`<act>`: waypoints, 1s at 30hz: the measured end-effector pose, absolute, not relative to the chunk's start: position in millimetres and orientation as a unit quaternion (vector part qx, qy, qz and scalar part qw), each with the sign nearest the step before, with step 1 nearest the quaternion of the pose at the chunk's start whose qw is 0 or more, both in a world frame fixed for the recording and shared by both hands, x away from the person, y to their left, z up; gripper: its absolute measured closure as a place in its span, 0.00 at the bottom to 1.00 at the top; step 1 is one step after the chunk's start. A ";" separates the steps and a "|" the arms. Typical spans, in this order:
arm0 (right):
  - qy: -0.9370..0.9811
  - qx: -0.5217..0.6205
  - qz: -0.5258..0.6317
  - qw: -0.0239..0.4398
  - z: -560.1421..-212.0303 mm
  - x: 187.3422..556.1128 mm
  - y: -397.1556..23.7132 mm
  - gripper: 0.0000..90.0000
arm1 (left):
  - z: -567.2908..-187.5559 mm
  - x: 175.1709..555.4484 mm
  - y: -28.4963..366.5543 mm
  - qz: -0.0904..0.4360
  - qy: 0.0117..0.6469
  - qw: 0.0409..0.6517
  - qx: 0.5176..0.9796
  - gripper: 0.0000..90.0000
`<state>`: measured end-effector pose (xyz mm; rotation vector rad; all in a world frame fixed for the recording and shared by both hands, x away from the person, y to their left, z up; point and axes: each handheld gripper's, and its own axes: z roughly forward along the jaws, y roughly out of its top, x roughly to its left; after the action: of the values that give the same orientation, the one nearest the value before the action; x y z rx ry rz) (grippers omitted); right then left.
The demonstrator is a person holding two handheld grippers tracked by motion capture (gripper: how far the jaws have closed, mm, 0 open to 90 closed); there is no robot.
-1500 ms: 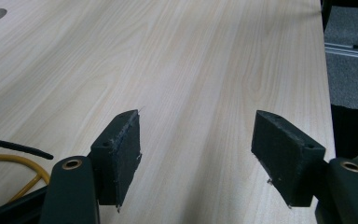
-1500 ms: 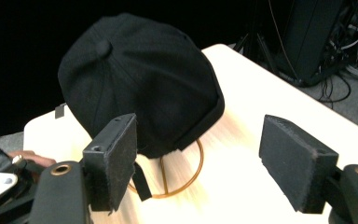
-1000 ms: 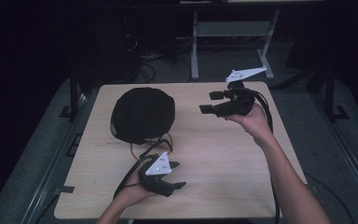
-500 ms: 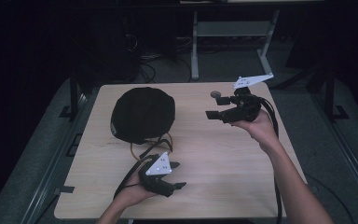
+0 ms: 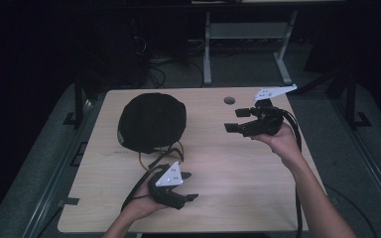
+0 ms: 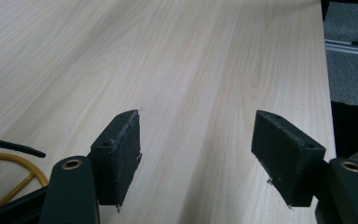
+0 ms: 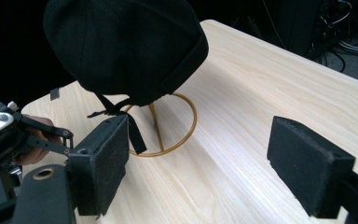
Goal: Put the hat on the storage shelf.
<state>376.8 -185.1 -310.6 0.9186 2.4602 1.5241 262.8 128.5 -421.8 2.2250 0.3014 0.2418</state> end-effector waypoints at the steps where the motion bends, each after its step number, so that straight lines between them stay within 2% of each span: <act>1: 0.809 0.303 0.501 0.051 -312.2 375.7 -187.2 0.22 | -421.9 262.8 128.5 0.097 0.121 0.427 0.891 0.36; 30: 0.804 0.323 0.497 0.046 -336.5 355.2 -216.1 0.21 | -424.1 262.3 126.7 0.094 0.123 0.425 0.892 0.36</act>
<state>355.2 -216.1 -336.5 0.9855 2.4546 1.5171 262.3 126.7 -424.1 2.2315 0.3069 0.2348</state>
